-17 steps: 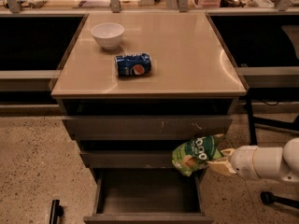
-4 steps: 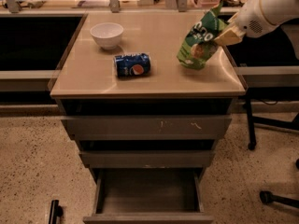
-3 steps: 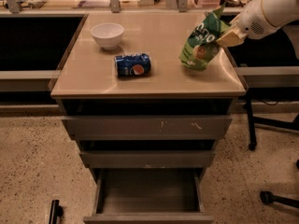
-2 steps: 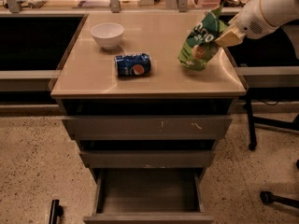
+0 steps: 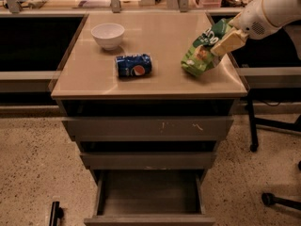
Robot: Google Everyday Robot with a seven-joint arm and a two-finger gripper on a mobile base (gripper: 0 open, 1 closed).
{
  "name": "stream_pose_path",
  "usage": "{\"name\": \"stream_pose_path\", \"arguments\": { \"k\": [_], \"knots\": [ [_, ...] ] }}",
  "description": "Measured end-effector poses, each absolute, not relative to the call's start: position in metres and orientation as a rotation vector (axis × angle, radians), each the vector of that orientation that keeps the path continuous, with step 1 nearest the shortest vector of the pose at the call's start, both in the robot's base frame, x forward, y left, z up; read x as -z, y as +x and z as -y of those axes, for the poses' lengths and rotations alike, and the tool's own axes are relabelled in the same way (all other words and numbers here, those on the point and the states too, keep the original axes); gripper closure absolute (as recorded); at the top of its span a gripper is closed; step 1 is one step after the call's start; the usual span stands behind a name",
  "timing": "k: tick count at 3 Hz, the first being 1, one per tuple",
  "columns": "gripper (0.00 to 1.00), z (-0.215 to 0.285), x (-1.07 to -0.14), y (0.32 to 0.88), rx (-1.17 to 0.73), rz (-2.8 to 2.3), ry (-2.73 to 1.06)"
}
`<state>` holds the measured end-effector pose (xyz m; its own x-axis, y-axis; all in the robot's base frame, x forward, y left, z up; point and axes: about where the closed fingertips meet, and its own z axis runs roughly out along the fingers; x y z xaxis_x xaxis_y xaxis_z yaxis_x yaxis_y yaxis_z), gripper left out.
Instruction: Pick green rice chip bag from bottom drawer and place on counter
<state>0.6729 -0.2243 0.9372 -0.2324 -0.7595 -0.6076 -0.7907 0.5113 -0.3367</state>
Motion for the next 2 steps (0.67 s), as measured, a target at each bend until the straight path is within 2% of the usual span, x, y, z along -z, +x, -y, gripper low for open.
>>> {"name": "stream_pose_path", "arguments": {
  "k": [1, 2],
  "knots": [
    [0.0, 0.2243, -0.9371, 0.6729, -0.054, -2.009, -1.265],
    [0.0, 0.2243, -0.9371, 0.6729, -0.054, -2.009, -1.265]
  ]
}}
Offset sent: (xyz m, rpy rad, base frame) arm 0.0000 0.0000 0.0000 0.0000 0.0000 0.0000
